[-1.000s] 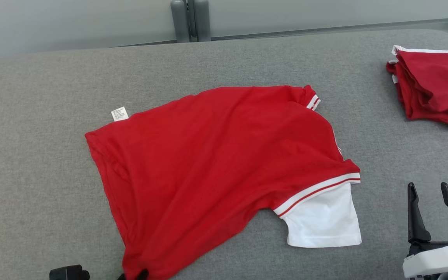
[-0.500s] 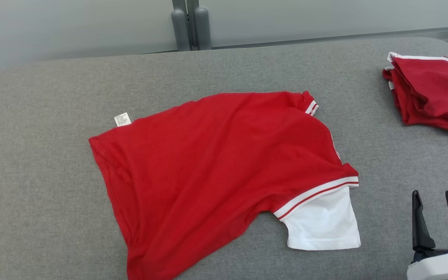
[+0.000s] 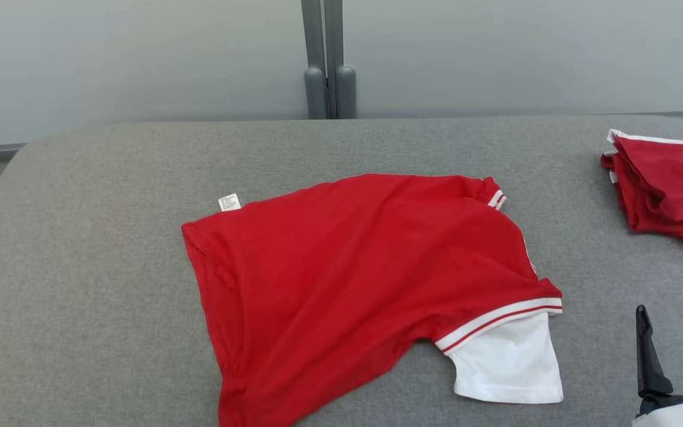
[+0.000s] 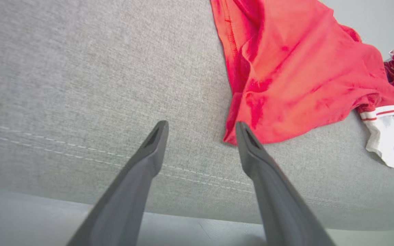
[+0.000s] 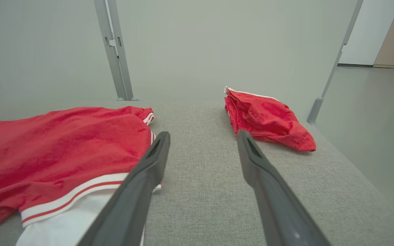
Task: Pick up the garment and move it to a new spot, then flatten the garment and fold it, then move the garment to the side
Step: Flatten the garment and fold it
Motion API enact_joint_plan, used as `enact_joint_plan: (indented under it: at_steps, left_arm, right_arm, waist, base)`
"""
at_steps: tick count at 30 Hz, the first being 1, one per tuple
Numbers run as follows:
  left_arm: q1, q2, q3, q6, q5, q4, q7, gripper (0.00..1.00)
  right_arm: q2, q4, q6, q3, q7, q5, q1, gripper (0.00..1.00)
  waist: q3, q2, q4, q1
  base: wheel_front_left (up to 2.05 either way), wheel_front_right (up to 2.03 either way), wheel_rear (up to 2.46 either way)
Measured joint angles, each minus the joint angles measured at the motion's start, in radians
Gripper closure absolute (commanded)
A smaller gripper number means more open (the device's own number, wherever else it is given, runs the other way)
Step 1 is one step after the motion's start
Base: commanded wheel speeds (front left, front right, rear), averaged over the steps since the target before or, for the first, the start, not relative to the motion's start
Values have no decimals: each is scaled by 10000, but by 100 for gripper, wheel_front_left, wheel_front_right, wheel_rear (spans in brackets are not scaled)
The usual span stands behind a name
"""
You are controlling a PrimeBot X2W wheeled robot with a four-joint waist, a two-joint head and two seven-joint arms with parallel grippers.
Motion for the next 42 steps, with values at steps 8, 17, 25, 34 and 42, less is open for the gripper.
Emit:
enact_joint_plan:
  at_steps: [8, 17, 25, 34, 42]
  left_arm:
    - [-424, -52, 652, 307, 1126, -414, -1133, 0]
    - [-720, -757, 1864, 790, 3994, -1156, -1258, 0]
    - [-869, -2140, 2951, 88, 6385, -1055, -1269, 0]
    - [-824, -3108, 3898, -924, 7542, -635, -1269, 0]
    - [-232, -3198, 3317, -1346, 7728, 125, -1285, 0]
  right_arm:
    - [-125, -566, 0, -140, 0, -132, -34, 0]
    - [-171, -840, 0, -201, 0, -245, -109, 0]
    - [-50, -523, 0, -15, 0, -560, -218, 0]
    - [190, -71, 0, 222, -2, -564, -183, 0]
    - [-508, 974, 0, 2017, -2, 134, -420, 0]
  waist:
    - [-568, 1, 169, 0]
    - [-821, 0, 120, 0]
    - [-741, 0, 91, 0]
    - [-716, 0, -26, 0]
    - [-658, 0, -218, 0]
  base:
    - [0, 0, 0]
    - [0, 0, 0]
    - [0, 0, 0]
    - [0, 0, 0]
    - [0, 0, 0]
